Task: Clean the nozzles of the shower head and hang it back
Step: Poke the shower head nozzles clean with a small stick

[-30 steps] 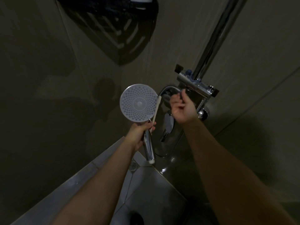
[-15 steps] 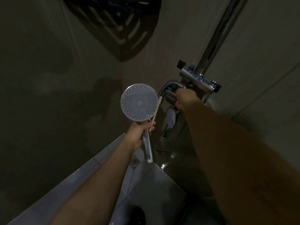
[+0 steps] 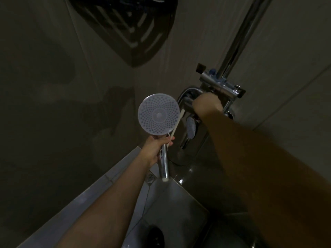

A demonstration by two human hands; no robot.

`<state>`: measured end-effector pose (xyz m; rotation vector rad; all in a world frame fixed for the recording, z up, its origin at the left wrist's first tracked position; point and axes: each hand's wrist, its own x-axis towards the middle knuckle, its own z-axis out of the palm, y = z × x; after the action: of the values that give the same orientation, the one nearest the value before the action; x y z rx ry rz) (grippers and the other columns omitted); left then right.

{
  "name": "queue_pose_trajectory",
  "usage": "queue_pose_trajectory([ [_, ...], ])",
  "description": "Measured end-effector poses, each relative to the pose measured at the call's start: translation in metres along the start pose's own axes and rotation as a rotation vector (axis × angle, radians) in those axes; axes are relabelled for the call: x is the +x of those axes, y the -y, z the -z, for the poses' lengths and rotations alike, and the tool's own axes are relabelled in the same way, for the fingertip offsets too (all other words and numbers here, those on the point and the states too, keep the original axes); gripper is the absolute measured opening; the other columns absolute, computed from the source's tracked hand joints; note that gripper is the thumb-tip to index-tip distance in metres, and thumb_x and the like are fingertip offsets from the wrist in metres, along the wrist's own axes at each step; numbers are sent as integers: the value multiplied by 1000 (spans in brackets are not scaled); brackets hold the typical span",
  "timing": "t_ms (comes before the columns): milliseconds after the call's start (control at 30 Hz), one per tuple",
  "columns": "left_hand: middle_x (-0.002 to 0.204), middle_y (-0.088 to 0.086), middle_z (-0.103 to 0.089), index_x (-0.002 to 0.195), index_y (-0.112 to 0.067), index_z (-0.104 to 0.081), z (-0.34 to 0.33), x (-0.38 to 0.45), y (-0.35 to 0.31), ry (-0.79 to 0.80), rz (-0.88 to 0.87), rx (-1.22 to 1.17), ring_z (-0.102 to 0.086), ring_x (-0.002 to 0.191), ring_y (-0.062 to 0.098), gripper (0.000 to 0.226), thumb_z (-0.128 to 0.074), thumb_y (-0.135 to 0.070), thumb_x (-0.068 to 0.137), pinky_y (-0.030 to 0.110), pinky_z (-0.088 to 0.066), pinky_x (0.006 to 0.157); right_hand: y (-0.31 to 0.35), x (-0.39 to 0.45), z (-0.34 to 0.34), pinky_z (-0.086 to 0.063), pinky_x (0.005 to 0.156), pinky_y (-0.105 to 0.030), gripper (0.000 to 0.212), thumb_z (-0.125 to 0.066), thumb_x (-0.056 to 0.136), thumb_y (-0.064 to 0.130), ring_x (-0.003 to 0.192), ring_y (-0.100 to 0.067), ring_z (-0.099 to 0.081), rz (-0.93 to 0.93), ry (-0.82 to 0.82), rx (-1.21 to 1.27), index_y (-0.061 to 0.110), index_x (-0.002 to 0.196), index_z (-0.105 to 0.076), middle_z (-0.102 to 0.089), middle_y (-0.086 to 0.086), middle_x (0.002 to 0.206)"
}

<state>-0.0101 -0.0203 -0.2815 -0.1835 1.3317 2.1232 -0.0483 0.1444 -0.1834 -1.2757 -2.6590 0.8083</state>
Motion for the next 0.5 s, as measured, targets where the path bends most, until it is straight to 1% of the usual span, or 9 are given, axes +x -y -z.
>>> queue_pose_trajectory([
  [67,91,8,-62,99,-4,-58,3,-1,1,-16,-13,-9,-68,68,7,21,-50,11,86,13,-56,62,-13,-5,0,-43,65,-30,48,-48,93,42,74,-25,-56,70,125,147,-4,106,-59,-58,-12,83],
  [100,89,8,-62,101,-2,-57,5,-1,2,-27,-15,-15,-68,62,5,21,-50,11,86,13,-55,61,-26,-7,-5,-44,65,-29,53,-51,90,46,71,-27,-57,83,164,270,-5,101,-60,-59,-13,78],
  [133,87,9,-61,100,-1,-58,6,0,2,-39,-18,-20,-68,58,4,20,-50,12,86,13,-55,59,-39,-11,-13,-45,70,-29,55,-55,87,48,77,-29,-61,87,142,349,-4,105,-59,-64,-15,82],
  [200,84,11,-61,91,-2,-59,7,1,5,-67,-31,-36,-67,55,4,18,-50,13,85,14,-55,57,-62,-23,-32,-44,82,-29,55,-65,82,42,102,-29,-62,84,83,411,1,117,-55,-67,-14,106],
  [233,83,10,-62,88,-3,-59,8,2,6,-79,-36,-47,-68,56,5,19,-50,13,85,14,-55,58,-69,-29,-38,-42,80,-26,52,-68,81,36,106,-27,-61,73,88,441,1,118,-55,-66,-14,111],
  [300,76,6,-68,87,-4,-59,10,4,9,-97,-36,-51,-69,59,5,20,-51,13,85,15,-56,60,-79,-37,-50,-36,75,-22,45,-67,83,26,108,-29,-60,57,167,442,-1,118,-57,-65,-19,113],
  [367,66,0,-70,86,-5,-61,14,6,12,-106,-33,-19,-68,58,4,21,-51,13,85,15,-56,60,-86,-38,-56,-35,77,-22,42,-63,87,22,112,-31,-57,50,247,410,-2,121,-57,-62,-20,119],
  [433,72,3,-68,89,-6,-60,17,7,16,-119,-37,15,-67,58,3,22,-52,14,84,14,-56,60,-90,-36,-62,-39,83,-24,42,-62,88,17,115,-30,-56,55,262,408,-3,124,-55,-60,-20,122],
  [500,78,4,-66,94,-5,-59,20,9,22,-132,-40,19,-67,58,3,24,-51,15,84,14,-55,60,-92,-31,-72,-45,83,-23,36,-62,87,12,105,-29,-62,41,238,412,-6,117,-59,-63,-22,117],
])
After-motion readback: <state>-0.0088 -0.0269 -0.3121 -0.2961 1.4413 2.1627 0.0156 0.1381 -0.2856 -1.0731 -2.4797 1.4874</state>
